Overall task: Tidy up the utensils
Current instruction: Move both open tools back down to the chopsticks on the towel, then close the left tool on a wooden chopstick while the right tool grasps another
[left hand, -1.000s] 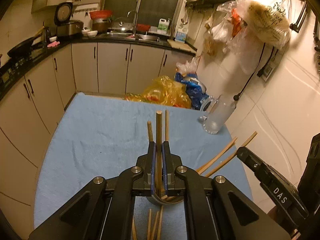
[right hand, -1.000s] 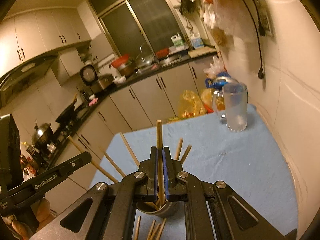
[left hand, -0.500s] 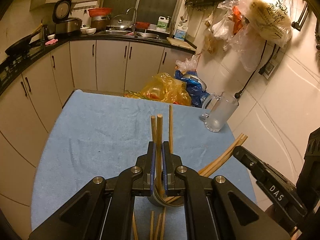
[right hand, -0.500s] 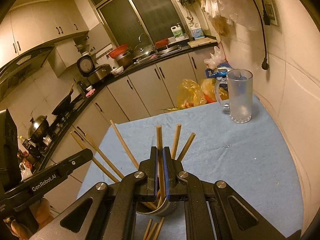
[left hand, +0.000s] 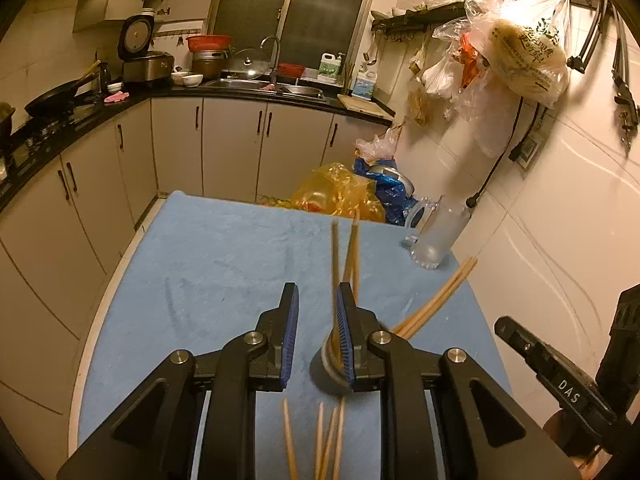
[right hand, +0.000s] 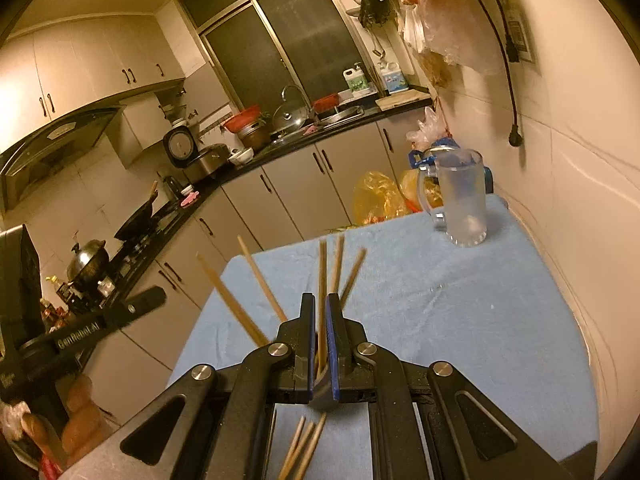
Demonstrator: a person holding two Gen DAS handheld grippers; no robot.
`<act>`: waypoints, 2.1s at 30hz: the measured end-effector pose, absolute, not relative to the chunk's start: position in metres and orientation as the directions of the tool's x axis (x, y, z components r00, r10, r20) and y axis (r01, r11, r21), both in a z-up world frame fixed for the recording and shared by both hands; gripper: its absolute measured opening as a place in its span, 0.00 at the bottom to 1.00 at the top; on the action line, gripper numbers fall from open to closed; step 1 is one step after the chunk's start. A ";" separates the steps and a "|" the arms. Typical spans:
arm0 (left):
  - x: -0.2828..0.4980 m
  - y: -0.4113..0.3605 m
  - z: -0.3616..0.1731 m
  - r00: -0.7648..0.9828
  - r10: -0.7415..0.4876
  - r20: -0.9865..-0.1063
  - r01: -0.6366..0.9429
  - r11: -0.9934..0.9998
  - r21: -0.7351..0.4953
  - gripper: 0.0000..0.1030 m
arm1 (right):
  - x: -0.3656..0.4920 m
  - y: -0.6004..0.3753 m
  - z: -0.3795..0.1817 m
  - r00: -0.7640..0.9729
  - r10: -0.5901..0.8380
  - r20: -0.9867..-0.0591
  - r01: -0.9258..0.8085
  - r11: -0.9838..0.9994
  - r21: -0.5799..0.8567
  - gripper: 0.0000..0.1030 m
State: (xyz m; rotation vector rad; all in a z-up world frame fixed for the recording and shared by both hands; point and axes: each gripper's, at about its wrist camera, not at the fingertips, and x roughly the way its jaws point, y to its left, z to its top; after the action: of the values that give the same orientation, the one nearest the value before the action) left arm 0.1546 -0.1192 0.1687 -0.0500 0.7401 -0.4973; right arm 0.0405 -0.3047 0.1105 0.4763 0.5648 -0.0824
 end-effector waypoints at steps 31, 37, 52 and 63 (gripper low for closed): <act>0.143 -0.120 -0.023 0.285 -0.271 -0.919 0.379 0.913 -0.152 0.15 | 0.043 -0.251 -0.022 0.574 0.261 -0.776 0.252 0.846 0.470 0.10; 0.145 -0.111 -0.028 0.297 -0.225 -0.928 0.351 0.929 -0.113 0.00 | 0.056 -0.249 -0.034 0.533 0.243 -0.810 0.275 0.856 0.437 0.10; 0.141 -0.082 -0.010 0.274 -0.347 -0.897 0.347 0.905 -0.244 0.01 | 0.107 -0.225 -0.056 0.439 0.206 -0.875 0.303 0.882 0.360 0.10; 0.139 -0.105 -0.008 0.258 -0.319 -0.912 0.378 0.902 -0.209 0.18 | 0.120 -0.213 -0.058 0.423 0.152 -0.893 0.266 0.921 0.283 0.06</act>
State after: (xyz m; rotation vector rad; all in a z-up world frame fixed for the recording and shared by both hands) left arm 0.1391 -0.1047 -0.0082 0.0561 1.2217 -0.4733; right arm 0.1202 -0.2131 -0.0581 0.4155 1.1410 -0.0738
